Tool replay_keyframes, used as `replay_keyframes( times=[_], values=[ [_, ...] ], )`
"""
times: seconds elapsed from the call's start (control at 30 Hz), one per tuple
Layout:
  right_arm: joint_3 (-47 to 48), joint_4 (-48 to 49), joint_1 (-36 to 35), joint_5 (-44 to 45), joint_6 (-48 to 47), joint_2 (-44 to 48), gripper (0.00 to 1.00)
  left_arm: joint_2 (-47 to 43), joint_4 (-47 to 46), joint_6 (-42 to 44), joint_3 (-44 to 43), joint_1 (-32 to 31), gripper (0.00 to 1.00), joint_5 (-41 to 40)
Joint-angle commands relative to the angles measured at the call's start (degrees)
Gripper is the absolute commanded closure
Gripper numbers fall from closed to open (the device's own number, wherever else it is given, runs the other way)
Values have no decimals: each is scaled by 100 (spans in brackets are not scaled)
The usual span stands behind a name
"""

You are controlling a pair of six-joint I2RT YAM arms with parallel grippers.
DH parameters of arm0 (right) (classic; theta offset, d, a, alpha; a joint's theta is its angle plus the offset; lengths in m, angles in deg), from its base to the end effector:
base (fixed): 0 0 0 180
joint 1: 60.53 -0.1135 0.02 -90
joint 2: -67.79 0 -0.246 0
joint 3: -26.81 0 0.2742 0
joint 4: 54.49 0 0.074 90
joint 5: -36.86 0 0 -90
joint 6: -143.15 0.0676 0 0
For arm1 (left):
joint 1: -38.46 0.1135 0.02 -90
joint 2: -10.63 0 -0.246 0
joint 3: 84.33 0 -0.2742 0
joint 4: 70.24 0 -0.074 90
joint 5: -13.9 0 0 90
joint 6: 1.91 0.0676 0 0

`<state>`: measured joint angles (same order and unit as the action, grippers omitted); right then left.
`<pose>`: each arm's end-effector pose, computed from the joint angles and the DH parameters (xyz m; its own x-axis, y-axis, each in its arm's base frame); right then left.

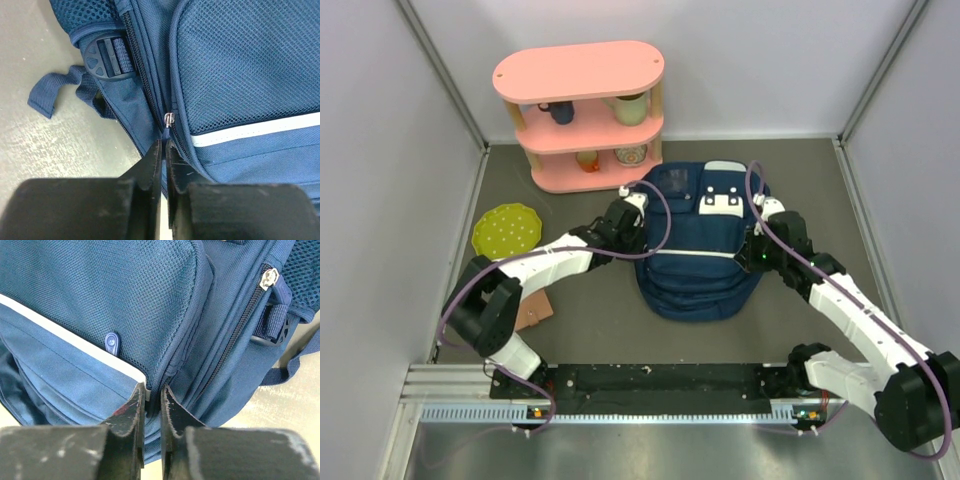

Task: Pack the student bag
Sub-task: Unzip the student bag at the center of the board, then move the personal item to the center of the board.

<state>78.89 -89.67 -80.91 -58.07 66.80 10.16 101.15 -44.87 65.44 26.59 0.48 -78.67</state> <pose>0.2495 0.0989 0.2025 -0.6907 -0.0058 -0.7232 -0.2521 0.9391 0.2333 0.2969 -0.2280 0.1561 -0.7578 0.1036 -0.6442 0.3237 0.9169 -0.2334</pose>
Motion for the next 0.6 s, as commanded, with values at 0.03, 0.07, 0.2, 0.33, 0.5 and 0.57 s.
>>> replay_keyframes(
  times=[0.03, 0.07, 0.2, 0.33, 0.5, 0.57],
  values=[
    [292, 532, 43, 395, 32, -64, 77, -104, -492, -72, -411, 212, 62, -454],
    [327, 454, 60, 605, 102, -143, 67, -261, -360, -107, -350, 212, 51, -507],
    [643, 347, 306, 669, 523, -433, 32, -999, -113, -326, 517, 212, 32, -701],
    [925, 303, 500, 651, 841, -548, 26, -2280, 543, -520, 1222, 220, 26, -1121],
    [830, 697, 500, -102, 1323, -92, 22, -3592, 1345, -1195, 1907, 212, 10, -2237],
    [645, 1216, 491, -707, 1578, 190, 18, -4058, 1695, -1381, 2014, 221, 1, -2737]
  ],
)
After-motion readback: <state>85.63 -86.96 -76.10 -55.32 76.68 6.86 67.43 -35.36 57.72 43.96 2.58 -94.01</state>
